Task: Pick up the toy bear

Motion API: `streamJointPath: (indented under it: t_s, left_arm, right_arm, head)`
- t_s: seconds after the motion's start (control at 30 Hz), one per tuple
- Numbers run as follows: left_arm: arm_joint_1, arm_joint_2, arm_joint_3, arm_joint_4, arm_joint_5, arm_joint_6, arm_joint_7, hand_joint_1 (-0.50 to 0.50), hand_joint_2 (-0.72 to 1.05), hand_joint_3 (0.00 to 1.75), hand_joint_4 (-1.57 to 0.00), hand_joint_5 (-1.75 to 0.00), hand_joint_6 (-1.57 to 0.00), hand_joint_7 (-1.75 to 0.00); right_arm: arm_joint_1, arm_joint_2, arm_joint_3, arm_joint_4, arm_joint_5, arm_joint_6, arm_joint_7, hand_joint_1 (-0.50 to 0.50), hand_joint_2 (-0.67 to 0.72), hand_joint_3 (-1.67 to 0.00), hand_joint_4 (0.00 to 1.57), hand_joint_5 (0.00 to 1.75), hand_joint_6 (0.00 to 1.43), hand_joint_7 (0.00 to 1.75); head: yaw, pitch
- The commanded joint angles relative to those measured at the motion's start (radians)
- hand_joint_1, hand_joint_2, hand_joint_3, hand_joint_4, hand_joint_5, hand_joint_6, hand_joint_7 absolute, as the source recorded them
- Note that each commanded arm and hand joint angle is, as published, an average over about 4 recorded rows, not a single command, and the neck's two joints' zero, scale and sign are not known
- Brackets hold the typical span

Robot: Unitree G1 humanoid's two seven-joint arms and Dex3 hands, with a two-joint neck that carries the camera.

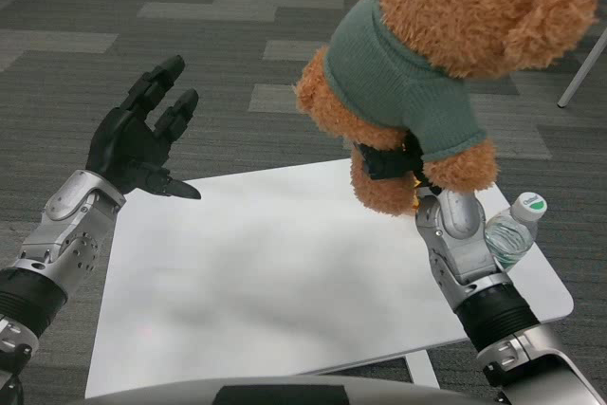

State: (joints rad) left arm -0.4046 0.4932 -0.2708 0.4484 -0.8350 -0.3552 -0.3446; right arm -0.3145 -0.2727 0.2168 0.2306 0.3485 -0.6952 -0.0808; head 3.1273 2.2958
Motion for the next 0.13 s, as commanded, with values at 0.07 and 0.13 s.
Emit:
streamJointPath:
  t_s: [0.07, 0.13]
  left_arm:
    - [0.004, 0.004, 0.013, -0.018, 0.007, -0.005, 0.001, -0.46, -0.02, 0.04, 0.0, 0.0, 0.0, -0.21]
    - [0.004, 0.004, 0.014, -0.021, 0.006, -0.006, 0.001, -0.46, -0.02, 0.03, 0.0, 0.0, 0.0, -0.21]
  right_arm:
    - [0.011, -0.008, -0.01, -0.031, 0.006, -0.009, -0.012, -0.46, -0.41, -1.59, 0.23, 1.58, 1.06, 1.47]
    - [0.013, -0.008, -0.01, -0.034, 0.005, -0.009, -0.013, -0.46, -0.44, -1.59, 0.23, 1.55, 1.06, 1.47]
  head:
    - [-0.002, 0.007]
    - [-0.003, 0.01]
